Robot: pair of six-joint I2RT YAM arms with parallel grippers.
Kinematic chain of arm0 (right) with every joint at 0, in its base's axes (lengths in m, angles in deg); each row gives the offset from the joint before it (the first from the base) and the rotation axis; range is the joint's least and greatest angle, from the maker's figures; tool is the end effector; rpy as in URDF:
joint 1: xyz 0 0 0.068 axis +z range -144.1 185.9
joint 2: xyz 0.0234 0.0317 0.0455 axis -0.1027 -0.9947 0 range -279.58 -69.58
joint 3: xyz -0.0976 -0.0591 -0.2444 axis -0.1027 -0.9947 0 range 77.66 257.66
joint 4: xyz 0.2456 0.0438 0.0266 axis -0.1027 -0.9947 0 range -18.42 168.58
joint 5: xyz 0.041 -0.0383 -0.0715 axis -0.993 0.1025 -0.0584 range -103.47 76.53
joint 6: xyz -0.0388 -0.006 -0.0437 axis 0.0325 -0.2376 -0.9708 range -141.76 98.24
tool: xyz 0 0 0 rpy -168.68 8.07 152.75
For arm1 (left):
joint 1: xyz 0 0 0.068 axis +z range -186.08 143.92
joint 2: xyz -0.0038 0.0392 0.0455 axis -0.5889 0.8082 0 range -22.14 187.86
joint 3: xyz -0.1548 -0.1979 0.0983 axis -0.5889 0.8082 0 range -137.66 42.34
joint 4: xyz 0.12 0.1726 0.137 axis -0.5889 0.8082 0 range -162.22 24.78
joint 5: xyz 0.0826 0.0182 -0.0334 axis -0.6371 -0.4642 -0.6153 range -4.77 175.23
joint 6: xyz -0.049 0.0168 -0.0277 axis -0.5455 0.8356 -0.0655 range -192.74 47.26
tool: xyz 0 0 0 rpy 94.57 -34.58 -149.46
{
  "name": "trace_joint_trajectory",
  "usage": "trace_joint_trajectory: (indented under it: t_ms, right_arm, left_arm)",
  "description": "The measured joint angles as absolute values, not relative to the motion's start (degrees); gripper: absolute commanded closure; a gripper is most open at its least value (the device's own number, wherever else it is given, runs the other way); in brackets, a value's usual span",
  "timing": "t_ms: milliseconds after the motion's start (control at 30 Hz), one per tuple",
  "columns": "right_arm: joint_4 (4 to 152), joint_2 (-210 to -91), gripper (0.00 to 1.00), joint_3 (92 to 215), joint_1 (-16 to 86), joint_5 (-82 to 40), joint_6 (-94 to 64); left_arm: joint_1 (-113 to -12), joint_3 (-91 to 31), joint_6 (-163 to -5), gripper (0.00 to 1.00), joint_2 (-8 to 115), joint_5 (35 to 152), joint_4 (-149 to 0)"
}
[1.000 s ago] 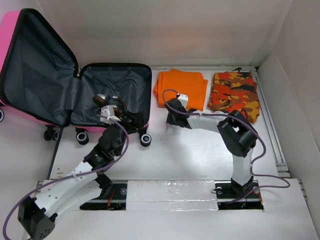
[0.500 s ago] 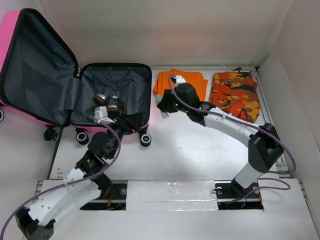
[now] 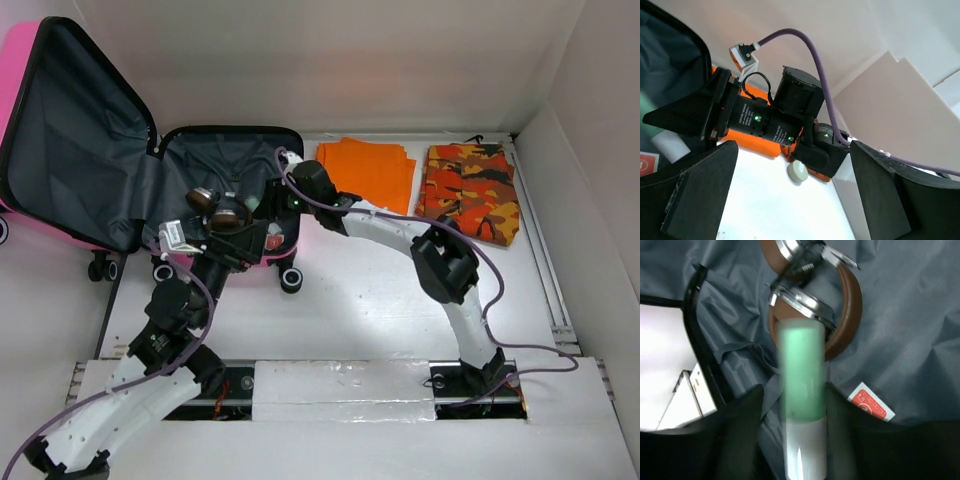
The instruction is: Pack the luggage
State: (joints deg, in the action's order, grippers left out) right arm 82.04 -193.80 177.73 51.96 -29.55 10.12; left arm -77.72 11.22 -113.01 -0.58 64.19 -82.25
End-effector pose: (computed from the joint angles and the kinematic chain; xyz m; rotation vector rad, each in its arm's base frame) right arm 0.3468 0.3769 0.2477 -0.4615 2.0530 1.1406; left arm 0.0887 -0.0584 0.3455 -0.3202 1.2785 -1.0054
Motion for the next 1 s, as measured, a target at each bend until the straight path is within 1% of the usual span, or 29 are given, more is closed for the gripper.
trace_joint_trajectory:
  t_ms: [33, 100, 133, 200, 267, 333, 367, 400, 433, 467, 500, 533, 633, 700, 800, 833, 933, 967, 1000]
  right_arm:
    - [82.0, -194.4, 0.29, 177.8, 51.9, -30.0, 10.6]
    - [82.0, -194.4, 0.24, 177.9, 51.7, -30.5, 11.5]
    - [82.2, -194.0, 0.20, 178.1, 51.4, -30.7, 11.6]
    - [82.7, -192.2, 0.19, 177.9, 50.6, -31.1, 12.1]
    - [83.9, -188.8, 0.22, 176.1, 49.3, -31.4, 12.4]
    - [84.7, -183.7, 0.32, 172.7, 47.4, -31.6, 12.5]
    - [85.6, -180.9, 0.46, 170.6, 46.2, -31.5, 12.5]
    - [86.3, -177.9, 0.63, 168.3, 44.9, -31.3, 12.4]
    - [86.6, -175.2, 0.63, 166.3, 43.7, -31.1, 12.5]
    - [87.3, -172.6, 0.72, 163.9, 42.2, -30.6, 12.4]
    - [88.0, -169.2, 0.88, 160.5, 40.4, -30.4, 11.8]
    - [88.1, -166.3, 0.98, 157.8, 39.0, -30.2, 11.6]
    - [88.2, -155.6, 1.00, 146.5, 33.1, -28.8, 10.2]
    - [86.5, -148.3, 1.00, 140.2, 29.6, -26.2, 9.3]
    - [83.0, -136.5, 0.91, 132.7, 26.3, -19.6, 8.3]
    - [81.7, -133.1, 0.80, 131.2, 25.6, -17.5, 8.0]
    - [77.9, -123.2, 0.51, 128.0, 23.0, -11.1, 8.1]
    - [76.4, -120.4, 0.35, 127.5, 21.9, -8.9, 8.2]
    - [74.8, -118.1, 0.29, 127.3, 20.9, -6.9, 8.3]
  left_arm:
    - [-77.7, 11.2, -113.1, 0.10, -0.1, 64.1, -81.9]
    - [-77.7, 11.2, -113.1, 0.10, 1.2, 64.0, -81.4]
    - [-77.7, 11.0, -113.1, 0.10, 2.0, 63.9, -81.1]
    - [-77.7, 10.6, -113.1, 0.10, 3.9, 64.0, -80.9]
    - [-77.7, 10.2, -113.1, 0.10, 6.0, 64.2, -80.9]
    - [-77.7, 9.6, -112.8, 0.10, 8.4, 64.9, -81.4]
    - [-77.7, 9.3, -112.5, 0.10, 9.7, 65.5, -81.8]
    - [-77.7, 8.3, -111.8, 0.10, 12.7, 66.8, -82.4]
    - [-77.7, 8.1, -111.7, 0.10, 13.3, 67.1, -82.7]
    - [-77.7, 7.2, -111.3, 0.10, 16.3, 68.3, -82.9]
    - [-77.7, 6.0, -111.0, 0.10, 19.6, 69.7, -83.7]
    - [-77.8, 4.7, -110.6, 0.10, 23.0, 71.1, -84.6]
    - [-79.5, 1.9, -109.7, 0.10, 32.7, 73.5, -87.3]
    - [-83.0, 0.1, -108.2, 0.10, 39.2, 72.8, -87.7]
    - [-89.4, -6.3, -105.6, 0.10, 49.8, 71.7, -87.5]
    - [-91.1, -9.5, -104.5, 0.10, 53.7, 71.8, -87.6]
    - [-93.8, -18.4, -102.0, 0.09, 64.7, 73.4, -89.0]
    - [-94.1, -21.3, -101.4, 0.08, 68.2, 73.9, -89.6]
    - [-94.2, -24.2, -100.7, 0.08, 71.7, 74.8, -89.9]
